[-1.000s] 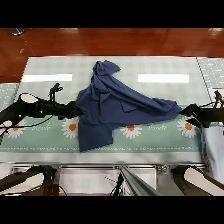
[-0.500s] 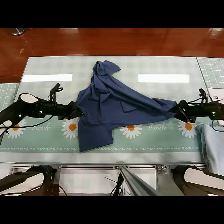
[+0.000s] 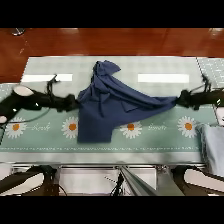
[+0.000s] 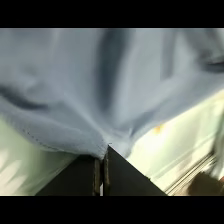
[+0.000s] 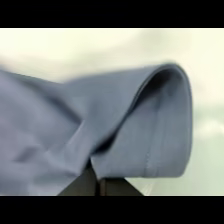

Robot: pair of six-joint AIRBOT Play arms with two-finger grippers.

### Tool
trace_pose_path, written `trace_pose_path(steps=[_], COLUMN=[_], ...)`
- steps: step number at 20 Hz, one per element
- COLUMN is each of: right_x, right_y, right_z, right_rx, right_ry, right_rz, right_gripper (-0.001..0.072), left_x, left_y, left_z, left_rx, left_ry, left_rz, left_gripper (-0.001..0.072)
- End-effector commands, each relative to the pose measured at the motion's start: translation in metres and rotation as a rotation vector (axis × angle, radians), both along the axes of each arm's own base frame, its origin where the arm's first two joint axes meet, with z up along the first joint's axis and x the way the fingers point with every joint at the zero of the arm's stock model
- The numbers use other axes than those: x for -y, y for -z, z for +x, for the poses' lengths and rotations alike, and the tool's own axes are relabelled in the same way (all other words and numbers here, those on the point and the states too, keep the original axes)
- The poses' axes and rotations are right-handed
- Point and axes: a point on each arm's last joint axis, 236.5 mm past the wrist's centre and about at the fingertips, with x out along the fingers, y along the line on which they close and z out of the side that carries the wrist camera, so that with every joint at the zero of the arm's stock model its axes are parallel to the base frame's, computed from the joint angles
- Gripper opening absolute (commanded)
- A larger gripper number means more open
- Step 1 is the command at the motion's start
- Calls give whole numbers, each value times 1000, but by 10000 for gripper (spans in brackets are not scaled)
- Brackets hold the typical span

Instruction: Fold the shirts.

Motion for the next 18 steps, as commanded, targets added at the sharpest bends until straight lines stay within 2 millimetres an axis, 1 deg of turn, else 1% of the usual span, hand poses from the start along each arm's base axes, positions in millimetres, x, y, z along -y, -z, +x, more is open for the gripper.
trace_pose_path(steps=[1, 2, 3, 4, 5, 6, 7, 8, 9, 10, 11, 12, 13, 14, 15, 16, 18], right_x=[8, 11, 12, 10, 8, 5, 0, -4, -8, -11, -12, -13, -14, -17, -20, -22, -30], right_y=[-156, -221, -279, -335, -378, -413, -442, -462, -477, -484, -487, -489, -490, -491, -493, -495, -492], right_z=[42, 48, 46, 33, 15, -7, -35, -61, -90, -117, -139, -162, -182, -201, -215, -228, -245], right_rx=[330, 474, 602, 722, 811, 886, 951, 994, 1034, 1049, 1054, 1055, 1058, 1064, 1077, 1089, 1093], right_ry=[-18, 3, 27, 44, 59, 75, 89, 109, 135, 154, 176, 204, 227, 252, 274, 293, 294], right_rz=[-95, -151, -198, -254, -317, -378, -438, -486, -538, -585, -624, -658, -683, -697, -703, -708, -702], right_gripper=[22, 22, 21, 22, 22, 21, 22, 22, 22, 22, 22, 22, 22, 22, 22, 22, 22], left_x=[1, -1, -4, -5, -8, -12, -16, -20, -27, -35, -44, -56, -69, -80, -89, -96, -106], left_y=[-156, -218, -287, -347, -403, -445, -480, -512, -537, -555, -568, -577, -580, -577, -569, -557, -534], left_z=[56, 66, 66, 56, 39, 19, -2, -28, -55, -78, -100, -123, -142, -163, -180, -196, -217], left_rx=[386, 549, 720, 866, 1008, 1113, 1204, 1304, 1396, 1468, 1514, 1546, 1561, 1555, 1524, 1481, 1414], left_ry=[-38, -53, -67, -75, -84, -95, -108, -114, -123, -142, -180, -237, -284, -319, -347, -362, -365], left_rz=[-79, -74, -73, -72, -59, -29, 2, 47, 118, 193, 249, 301, 363, 423, 462, 496, 564], left_gripper=[26, 26, 26, 26, 26, 26, 25, 26, 25, 25, 25, 25, 26, 25, 26, 26, 26])
